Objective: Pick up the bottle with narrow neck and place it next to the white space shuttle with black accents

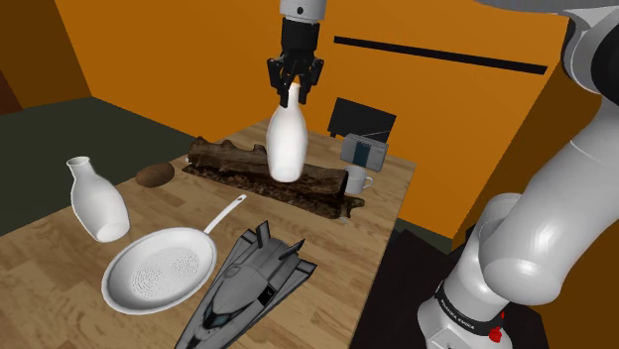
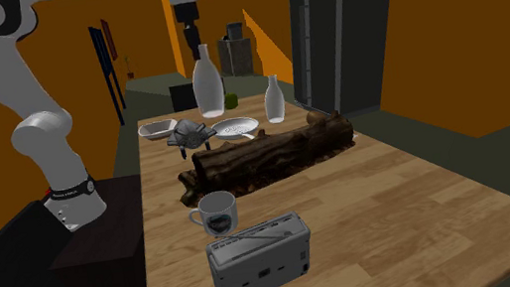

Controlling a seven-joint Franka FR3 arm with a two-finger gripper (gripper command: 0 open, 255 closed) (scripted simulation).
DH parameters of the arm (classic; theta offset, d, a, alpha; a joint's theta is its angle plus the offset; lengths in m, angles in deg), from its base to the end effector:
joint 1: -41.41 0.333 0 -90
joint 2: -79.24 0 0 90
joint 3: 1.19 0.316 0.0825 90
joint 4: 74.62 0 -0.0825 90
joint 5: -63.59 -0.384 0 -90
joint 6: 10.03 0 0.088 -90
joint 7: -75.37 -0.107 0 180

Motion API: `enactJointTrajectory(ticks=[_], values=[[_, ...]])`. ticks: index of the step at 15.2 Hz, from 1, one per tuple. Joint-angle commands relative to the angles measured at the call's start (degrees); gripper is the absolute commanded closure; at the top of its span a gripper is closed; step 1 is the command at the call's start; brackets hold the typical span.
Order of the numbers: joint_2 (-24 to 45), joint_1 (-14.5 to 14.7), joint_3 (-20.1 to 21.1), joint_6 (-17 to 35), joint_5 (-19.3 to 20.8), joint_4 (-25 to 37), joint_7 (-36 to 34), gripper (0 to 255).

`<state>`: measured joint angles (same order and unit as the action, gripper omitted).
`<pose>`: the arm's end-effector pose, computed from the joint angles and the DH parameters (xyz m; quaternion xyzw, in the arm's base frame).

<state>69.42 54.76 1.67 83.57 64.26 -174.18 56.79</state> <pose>0.4857 0.1423 0.6417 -0.9992 0.0207 -0.0351 0.0004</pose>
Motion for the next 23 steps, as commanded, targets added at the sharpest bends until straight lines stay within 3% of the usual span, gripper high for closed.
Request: enactJointTrajectory(ticks=[1, 23], values=[[-0.47, 0.00, -0.01, 1.77, -0.02, -2.18, 0.00, 255], [-1.23, 0.04, 0.02, 18.84, -0.01, -20.00, -0.26, 255]])
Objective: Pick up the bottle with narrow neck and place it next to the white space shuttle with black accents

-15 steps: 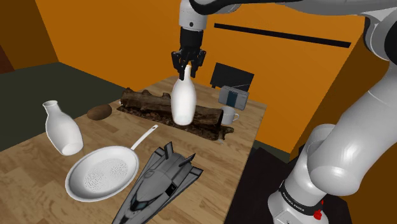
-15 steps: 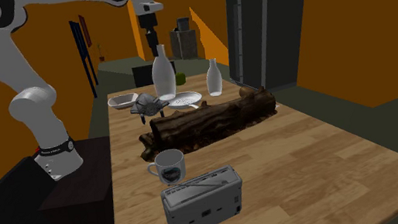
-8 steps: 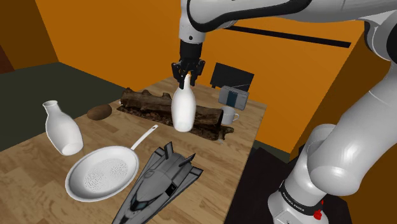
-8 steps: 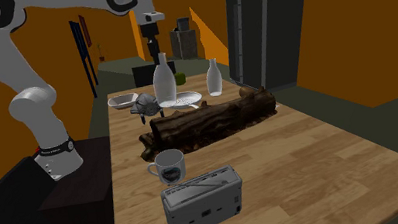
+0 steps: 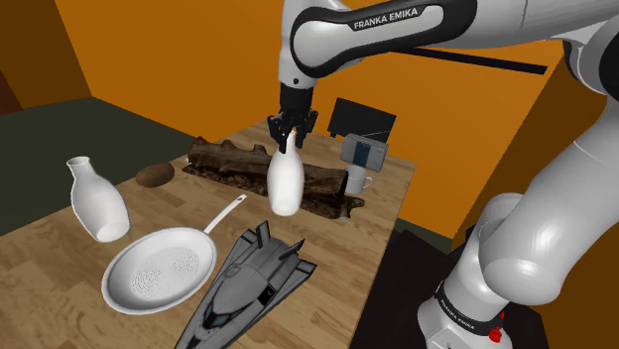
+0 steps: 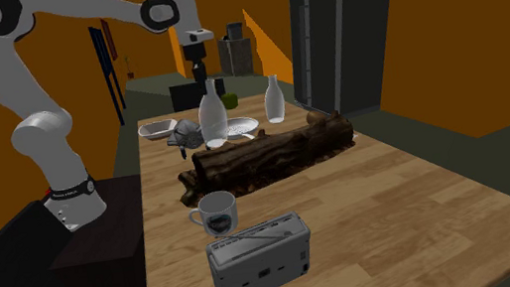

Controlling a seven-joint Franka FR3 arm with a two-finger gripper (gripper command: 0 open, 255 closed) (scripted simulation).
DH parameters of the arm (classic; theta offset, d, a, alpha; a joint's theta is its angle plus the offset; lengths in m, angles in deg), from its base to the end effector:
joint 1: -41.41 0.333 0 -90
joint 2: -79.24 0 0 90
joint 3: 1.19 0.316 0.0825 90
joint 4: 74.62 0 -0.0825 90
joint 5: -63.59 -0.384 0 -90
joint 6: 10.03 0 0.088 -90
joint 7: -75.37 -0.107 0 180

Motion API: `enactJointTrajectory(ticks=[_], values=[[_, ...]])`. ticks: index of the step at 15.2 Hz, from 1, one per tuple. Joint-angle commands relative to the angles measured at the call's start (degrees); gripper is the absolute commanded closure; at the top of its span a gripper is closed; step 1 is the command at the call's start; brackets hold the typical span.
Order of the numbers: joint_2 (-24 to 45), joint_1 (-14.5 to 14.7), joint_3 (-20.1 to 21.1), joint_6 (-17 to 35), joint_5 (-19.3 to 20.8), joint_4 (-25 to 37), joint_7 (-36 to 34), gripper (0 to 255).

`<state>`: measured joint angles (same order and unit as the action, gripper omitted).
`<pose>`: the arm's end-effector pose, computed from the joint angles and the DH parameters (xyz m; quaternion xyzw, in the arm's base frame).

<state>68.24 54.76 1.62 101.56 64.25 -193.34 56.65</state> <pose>0.4865 0.1415 0.5197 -0.9992 0.0207 -0.0351 0.0004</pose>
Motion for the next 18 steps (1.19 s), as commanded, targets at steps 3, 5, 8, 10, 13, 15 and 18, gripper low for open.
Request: enactJointTrajectory(ticks=[3, 5, 8, 10, 13, 15, 18], values=[[0.31, 0.05, 0.08, 3.16, 0.02, -2.78, -0.17, 255], [0.62, 0.05, 0.09, 4.71, 0.05, -4.02, -0.21, 255], [1.17, 0.05, 0.11, 7.03, 0.09, -5.79, -0.28, 255], [1.61, 0.05, 0.12, 8.58, 0.13, -6.91, -0.33, 255], [2.35, 0.04, 0.14, 10.91, 0.19, -8.49, -0.40, 255], [2.77, 0.04, 0.15, 12.09, 0.23, -9.26, -0.45, 255], [2.77, 0.04, 0.15, 12.09, 0.23, -9.26, -0.45, 255]])
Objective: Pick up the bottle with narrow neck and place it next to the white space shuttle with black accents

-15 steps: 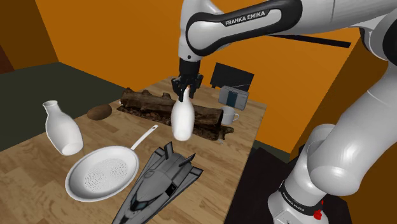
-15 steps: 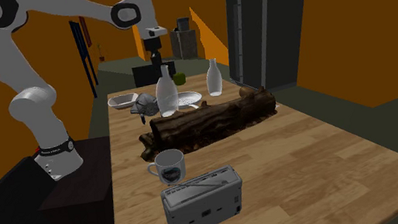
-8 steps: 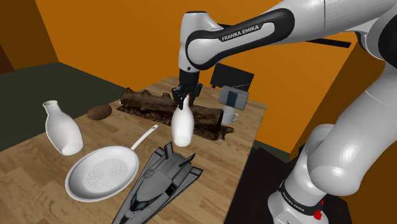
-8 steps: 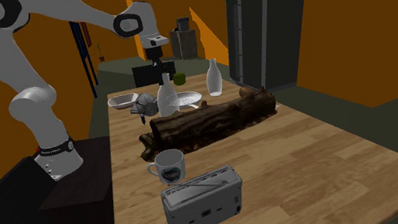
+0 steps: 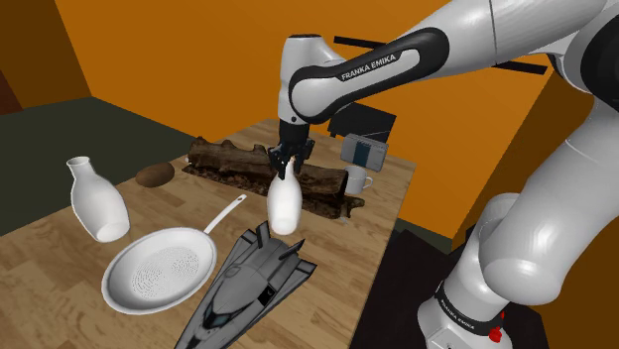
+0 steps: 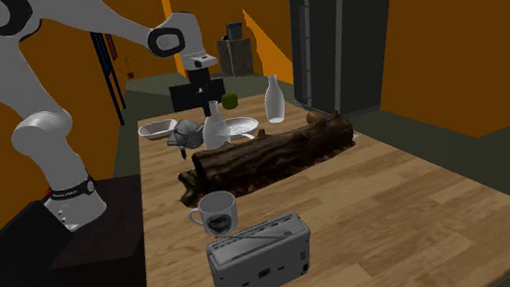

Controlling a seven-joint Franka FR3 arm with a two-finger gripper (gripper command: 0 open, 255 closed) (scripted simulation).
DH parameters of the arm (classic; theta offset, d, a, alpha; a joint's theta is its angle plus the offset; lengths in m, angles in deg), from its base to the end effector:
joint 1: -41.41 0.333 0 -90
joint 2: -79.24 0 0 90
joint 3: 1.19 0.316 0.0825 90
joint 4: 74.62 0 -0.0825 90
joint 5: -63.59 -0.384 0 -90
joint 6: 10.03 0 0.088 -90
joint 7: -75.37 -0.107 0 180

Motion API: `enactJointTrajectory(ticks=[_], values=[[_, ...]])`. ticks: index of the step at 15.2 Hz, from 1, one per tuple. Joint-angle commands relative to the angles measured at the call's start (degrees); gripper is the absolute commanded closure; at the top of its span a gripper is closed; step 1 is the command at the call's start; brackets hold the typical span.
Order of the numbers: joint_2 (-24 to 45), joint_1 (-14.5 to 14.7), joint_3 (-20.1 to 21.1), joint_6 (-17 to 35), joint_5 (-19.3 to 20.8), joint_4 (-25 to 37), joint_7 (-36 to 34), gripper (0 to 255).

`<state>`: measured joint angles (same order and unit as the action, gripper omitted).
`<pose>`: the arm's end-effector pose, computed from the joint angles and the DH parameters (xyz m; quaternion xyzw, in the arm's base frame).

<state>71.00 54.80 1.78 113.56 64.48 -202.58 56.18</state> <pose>0.4853 0.1424 0.4379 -0.9992 0.0207 -0.0352 0.0004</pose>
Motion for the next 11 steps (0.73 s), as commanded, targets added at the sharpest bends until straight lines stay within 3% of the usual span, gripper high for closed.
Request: enactJointTrajectory(ticks=[1, 4, 5, 10, 11], values=[[0.01, -0.01, -0.01, 0.09, 0.00, -0.02, 0.01, 255], [0.01, -0.01, -0.01, 0.09, 0.00, -0.02, 0.01, 255], [0.02, -0.01, -0.01, 0.09, 0.00, -0.02, 0.02, 0], [0.02, -0.01, -0.01, 0.09, 0.00, -0.02, 0.01, 0], [-0.82, 0.01, -0.01, -1.84, -0.06, 1.08, 0.06, 0]])
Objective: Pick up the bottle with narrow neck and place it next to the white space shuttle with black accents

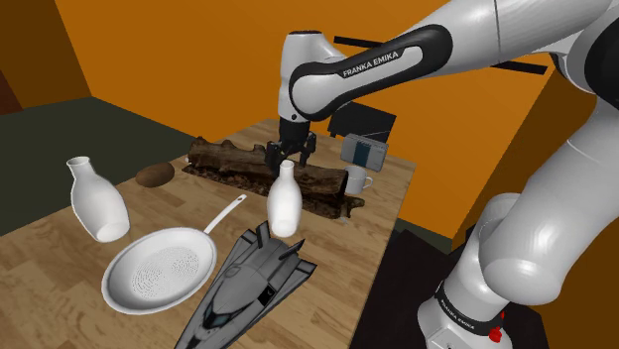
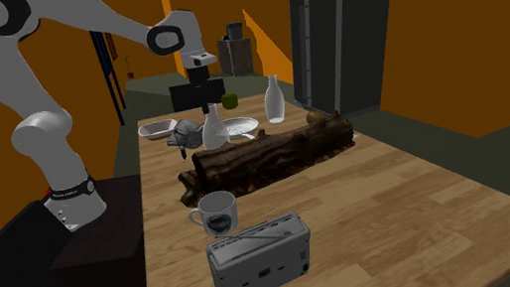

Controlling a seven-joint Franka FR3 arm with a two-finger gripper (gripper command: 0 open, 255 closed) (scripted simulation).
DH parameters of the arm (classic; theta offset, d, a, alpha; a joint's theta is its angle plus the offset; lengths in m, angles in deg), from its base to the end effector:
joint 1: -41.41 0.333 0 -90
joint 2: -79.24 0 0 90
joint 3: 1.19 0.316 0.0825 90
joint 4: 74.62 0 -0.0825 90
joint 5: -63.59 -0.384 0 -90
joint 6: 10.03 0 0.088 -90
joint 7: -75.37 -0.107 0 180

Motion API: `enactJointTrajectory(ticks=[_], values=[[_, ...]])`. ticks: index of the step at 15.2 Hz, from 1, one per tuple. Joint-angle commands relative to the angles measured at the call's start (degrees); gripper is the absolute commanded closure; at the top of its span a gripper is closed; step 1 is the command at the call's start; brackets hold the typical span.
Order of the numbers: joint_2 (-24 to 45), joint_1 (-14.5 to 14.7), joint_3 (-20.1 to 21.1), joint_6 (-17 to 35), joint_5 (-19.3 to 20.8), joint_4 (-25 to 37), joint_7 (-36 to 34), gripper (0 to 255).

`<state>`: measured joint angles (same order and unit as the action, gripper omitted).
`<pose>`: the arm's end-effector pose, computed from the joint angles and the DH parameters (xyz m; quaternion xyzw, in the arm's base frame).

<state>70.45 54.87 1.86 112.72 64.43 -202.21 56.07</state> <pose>0.4839 0.1434 0.4444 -0.9991 0.0208 -0.0359 0.0007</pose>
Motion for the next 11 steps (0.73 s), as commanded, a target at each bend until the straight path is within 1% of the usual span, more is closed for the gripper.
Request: enactJointTrajectory(ticks=[1, 3, 11], values=[[-1.02, -0.04, -0.09, -2.93, -0.08, 1.89, 0.22, 0], [-2.17, -0.02, -0.09, -6.37, -0.16, 4.18, 0.28, 0], [-2.17, -0.02, -0.09, -6.35, -0.16, 4.17, 0.28, 0]])
